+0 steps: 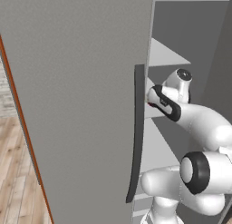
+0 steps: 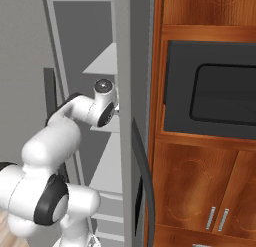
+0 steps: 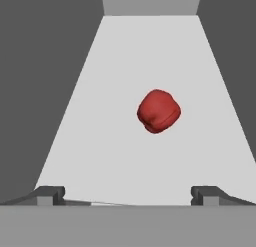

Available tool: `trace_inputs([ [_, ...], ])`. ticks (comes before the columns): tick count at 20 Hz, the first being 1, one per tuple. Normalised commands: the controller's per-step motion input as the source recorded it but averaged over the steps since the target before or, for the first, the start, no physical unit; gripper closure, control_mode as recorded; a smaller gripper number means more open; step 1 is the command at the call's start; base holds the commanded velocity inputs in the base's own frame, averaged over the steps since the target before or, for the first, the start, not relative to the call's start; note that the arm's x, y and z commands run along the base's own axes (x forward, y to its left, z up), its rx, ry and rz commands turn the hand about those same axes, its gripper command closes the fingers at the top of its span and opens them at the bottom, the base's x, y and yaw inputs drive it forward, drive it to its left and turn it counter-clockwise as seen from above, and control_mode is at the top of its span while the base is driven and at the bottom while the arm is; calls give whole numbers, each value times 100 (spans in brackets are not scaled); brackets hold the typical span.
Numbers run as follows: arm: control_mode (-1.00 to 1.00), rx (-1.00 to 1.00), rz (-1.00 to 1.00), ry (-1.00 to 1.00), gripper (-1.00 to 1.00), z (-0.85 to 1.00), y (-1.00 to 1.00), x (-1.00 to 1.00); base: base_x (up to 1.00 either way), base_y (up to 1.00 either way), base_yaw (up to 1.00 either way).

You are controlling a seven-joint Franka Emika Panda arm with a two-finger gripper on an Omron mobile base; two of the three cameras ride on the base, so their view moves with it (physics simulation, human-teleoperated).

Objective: Take the bell pepper and corn out of the freezer and place them in the tupperware container on the counter. Then put the tupperware containing the vegetables back in the freezer.

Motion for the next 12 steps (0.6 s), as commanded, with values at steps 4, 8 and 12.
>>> trace_inputs([
  [4, -100, 0, -1, 2, -100, -30, -6, 45, 0, 0, 0],
  [8, -100, 0, 0, 3, -100, -33, -11, 47, 0, 0, 0],
  [12, -100, 0, 0, 3, -100, -28, -6, 51, 0, 0, 0],
])
